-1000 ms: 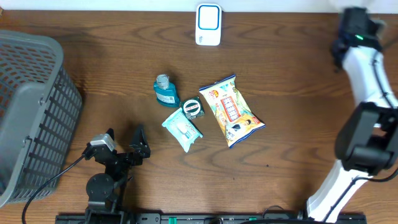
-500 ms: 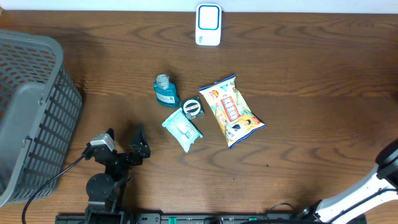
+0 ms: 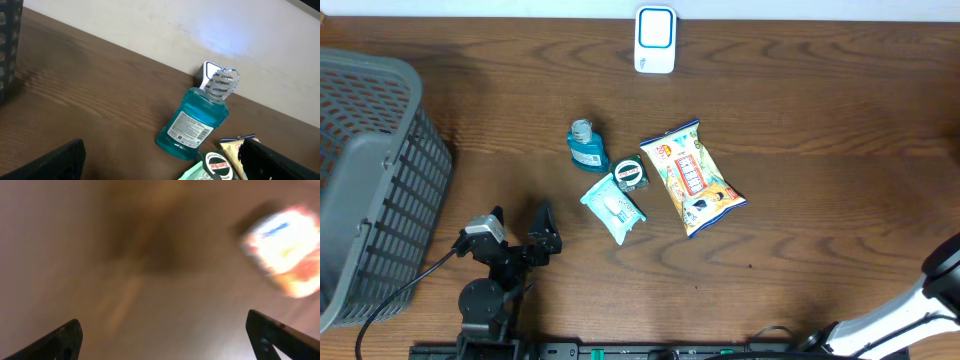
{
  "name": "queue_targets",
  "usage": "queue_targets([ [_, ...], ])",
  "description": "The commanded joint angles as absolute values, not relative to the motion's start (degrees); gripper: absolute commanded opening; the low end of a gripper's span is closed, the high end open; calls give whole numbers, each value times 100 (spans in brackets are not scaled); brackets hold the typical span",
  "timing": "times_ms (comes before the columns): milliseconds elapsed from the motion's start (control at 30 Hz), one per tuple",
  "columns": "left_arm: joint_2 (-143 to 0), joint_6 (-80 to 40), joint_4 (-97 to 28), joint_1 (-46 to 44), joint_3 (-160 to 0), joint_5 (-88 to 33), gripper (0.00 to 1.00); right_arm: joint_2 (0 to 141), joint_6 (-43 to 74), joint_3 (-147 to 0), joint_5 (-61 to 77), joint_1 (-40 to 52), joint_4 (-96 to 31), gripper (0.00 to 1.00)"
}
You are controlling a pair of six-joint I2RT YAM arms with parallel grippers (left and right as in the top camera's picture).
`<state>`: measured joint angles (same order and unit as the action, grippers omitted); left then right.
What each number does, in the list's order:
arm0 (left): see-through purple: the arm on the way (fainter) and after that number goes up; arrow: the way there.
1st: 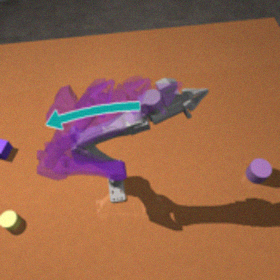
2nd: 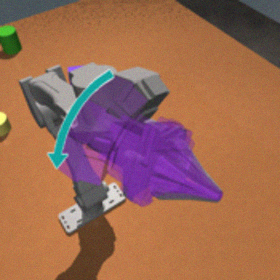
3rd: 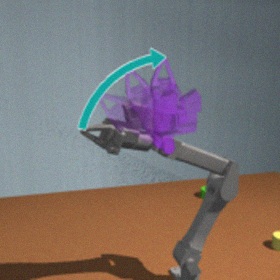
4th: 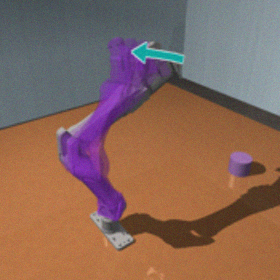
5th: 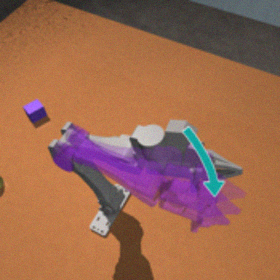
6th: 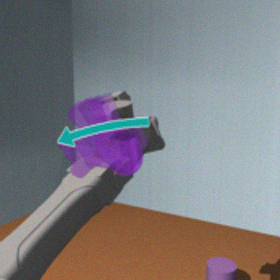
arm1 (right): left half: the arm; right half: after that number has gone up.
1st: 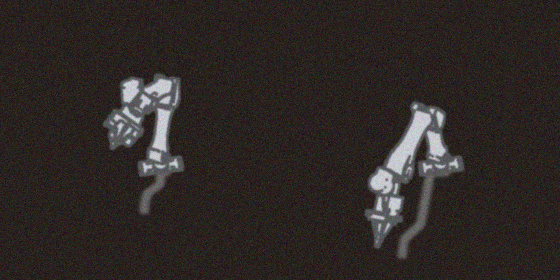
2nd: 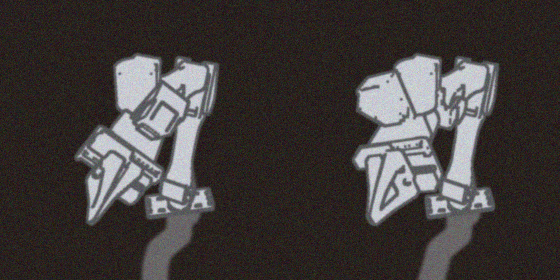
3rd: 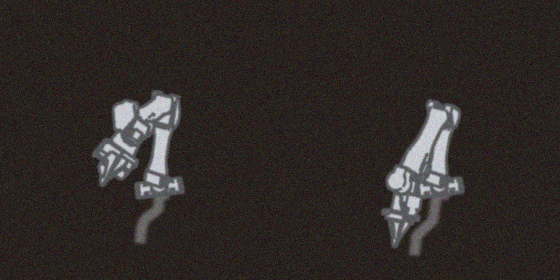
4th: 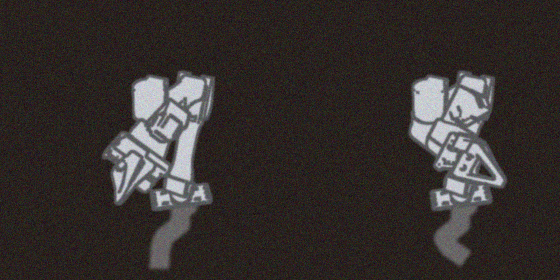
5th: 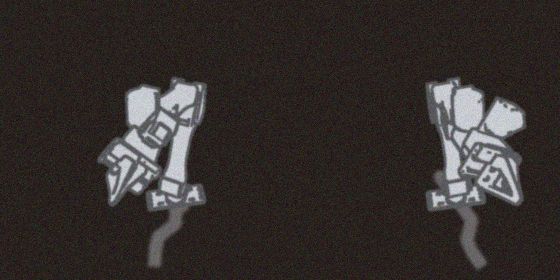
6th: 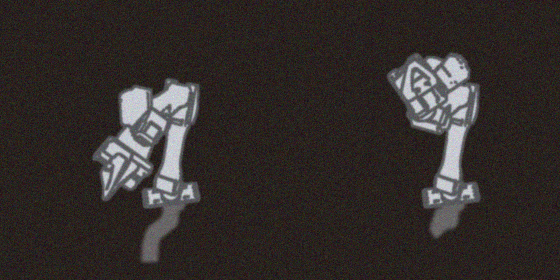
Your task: Scan the item barcode
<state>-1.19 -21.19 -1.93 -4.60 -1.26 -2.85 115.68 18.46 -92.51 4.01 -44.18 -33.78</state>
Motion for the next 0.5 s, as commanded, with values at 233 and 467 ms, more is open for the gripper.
queue_targets([
  [233, -104, -2112, -386, -440, -23, -215, 98, 10967, 2370, -9332, 2534, -2394, -4504, 99],
  [467, -104, -2112, -386, -440, -23, -215, 98, 10967, 2097, -9332, 1686, -425, -4858, 99],
])
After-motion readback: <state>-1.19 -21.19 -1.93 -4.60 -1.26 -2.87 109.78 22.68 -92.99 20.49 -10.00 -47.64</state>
